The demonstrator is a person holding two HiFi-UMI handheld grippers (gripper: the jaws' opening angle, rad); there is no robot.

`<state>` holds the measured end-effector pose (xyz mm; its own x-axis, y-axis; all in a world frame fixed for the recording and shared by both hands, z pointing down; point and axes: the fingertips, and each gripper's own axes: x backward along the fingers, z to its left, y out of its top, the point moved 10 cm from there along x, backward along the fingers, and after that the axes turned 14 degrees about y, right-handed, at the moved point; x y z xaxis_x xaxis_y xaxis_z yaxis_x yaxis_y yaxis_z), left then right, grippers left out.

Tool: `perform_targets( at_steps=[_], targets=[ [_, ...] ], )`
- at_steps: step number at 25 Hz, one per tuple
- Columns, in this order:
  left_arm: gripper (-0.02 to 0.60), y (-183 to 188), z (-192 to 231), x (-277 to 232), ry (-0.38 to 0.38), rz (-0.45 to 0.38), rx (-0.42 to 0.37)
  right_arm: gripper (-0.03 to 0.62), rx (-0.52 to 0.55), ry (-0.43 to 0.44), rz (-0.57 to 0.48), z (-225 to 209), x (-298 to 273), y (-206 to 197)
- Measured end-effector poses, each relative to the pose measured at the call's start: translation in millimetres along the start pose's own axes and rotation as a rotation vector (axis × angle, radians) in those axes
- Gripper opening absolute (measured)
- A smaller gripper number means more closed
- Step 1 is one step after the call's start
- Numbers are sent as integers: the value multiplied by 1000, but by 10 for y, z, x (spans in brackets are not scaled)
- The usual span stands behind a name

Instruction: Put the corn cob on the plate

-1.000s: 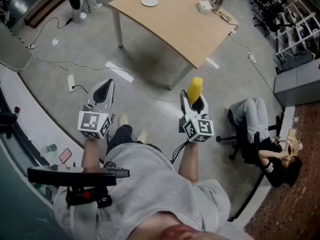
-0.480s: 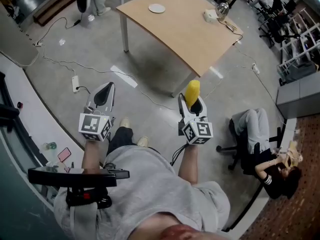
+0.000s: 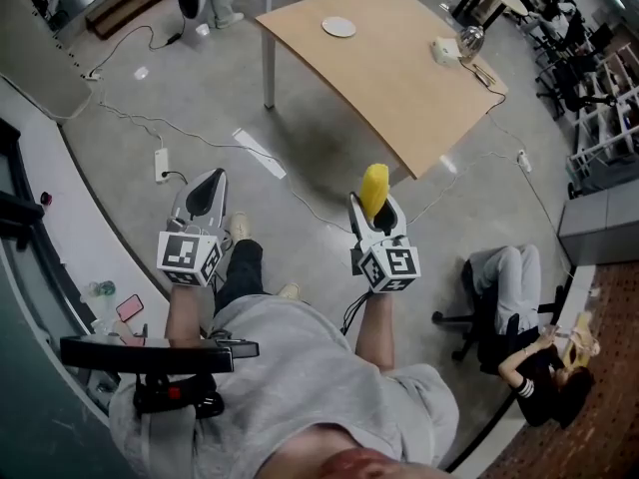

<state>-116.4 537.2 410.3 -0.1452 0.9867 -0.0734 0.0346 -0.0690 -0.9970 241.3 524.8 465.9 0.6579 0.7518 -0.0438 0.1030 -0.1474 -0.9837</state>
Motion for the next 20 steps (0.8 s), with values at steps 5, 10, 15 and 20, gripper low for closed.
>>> perform_targets(
  at_steps=[5,10,15,20],
  targets=[
    [18,5,325,-469,12,2,2,247,11,21,10,-147,-582,69],
    [18,59,717,-1025,22,-10,3,247,14,33,3,-306,-1226,207],
    [18,175,1127,-1518,18,-11,4,247,15,39,-1,-403,-1903,351],
    [18,222,1609,-2005,19,-13,3,247,19,42,1,-460,-2606,419]
  ],
)
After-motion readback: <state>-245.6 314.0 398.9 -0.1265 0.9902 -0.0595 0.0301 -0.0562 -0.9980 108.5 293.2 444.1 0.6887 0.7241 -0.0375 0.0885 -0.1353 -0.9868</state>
